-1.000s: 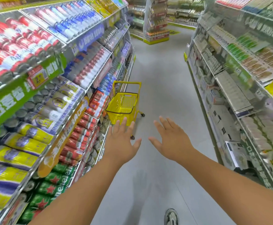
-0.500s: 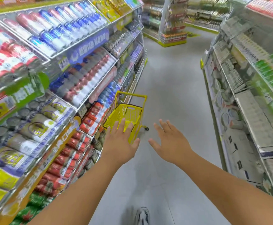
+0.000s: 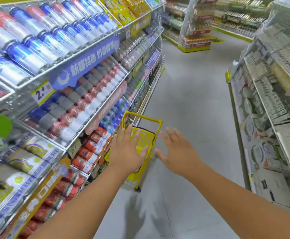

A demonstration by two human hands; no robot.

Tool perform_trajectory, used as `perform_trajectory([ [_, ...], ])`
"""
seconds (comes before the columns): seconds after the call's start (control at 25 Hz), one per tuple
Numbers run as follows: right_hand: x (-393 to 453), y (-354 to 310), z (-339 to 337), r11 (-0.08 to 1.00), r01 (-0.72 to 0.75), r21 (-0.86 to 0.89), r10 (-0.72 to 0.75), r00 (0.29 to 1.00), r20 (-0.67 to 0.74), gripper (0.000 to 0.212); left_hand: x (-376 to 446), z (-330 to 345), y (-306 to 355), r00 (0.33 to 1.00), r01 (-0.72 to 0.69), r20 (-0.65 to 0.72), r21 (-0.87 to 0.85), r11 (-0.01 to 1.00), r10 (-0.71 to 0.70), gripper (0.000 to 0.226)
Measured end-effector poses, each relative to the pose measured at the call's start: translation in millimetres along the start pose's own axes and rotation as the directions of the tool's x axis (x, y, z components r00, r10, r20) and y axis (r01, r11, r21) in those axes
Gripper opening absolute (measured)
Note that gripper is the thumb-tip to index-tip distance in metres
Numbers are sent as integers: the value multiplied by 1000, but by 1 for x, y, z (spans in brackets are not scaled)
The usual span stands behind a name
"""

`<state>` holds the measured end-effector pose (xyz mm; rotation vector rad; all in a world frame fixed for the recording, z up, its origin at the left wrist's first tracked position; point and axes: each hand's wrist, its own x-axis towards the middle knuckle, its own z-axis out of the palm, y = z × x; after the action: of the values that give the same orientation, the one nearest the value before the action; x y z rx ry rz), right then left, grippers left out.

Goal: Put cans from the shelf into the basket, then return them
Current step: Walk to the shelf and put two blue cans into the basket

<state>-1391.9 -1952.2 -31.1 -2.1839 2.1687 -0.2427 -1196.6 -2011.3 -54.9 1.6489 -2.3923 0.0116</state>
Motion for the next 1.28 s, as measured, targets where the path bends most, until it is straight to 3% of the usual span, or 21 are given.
perform_trajectory([
  [0.32,149,60,17,985,175,-10,-174,984,46,81,116,42,9,982,187,13,28,982,-187,81],
  [0.6,267,96,27,912,409,32,-409,901,141,83,180,55,17,902,430,-52,53,901,-428,78],
  [0.92,369,28,49,772,635,15,-628,761,165,82,191,65,-49,740,671,-106,39,740,-665,76],
  [1.28,450,-39,62,679,725,115,-730,653,200,77,217,65,-128,611,791,-68,65,608,-789,77],
])
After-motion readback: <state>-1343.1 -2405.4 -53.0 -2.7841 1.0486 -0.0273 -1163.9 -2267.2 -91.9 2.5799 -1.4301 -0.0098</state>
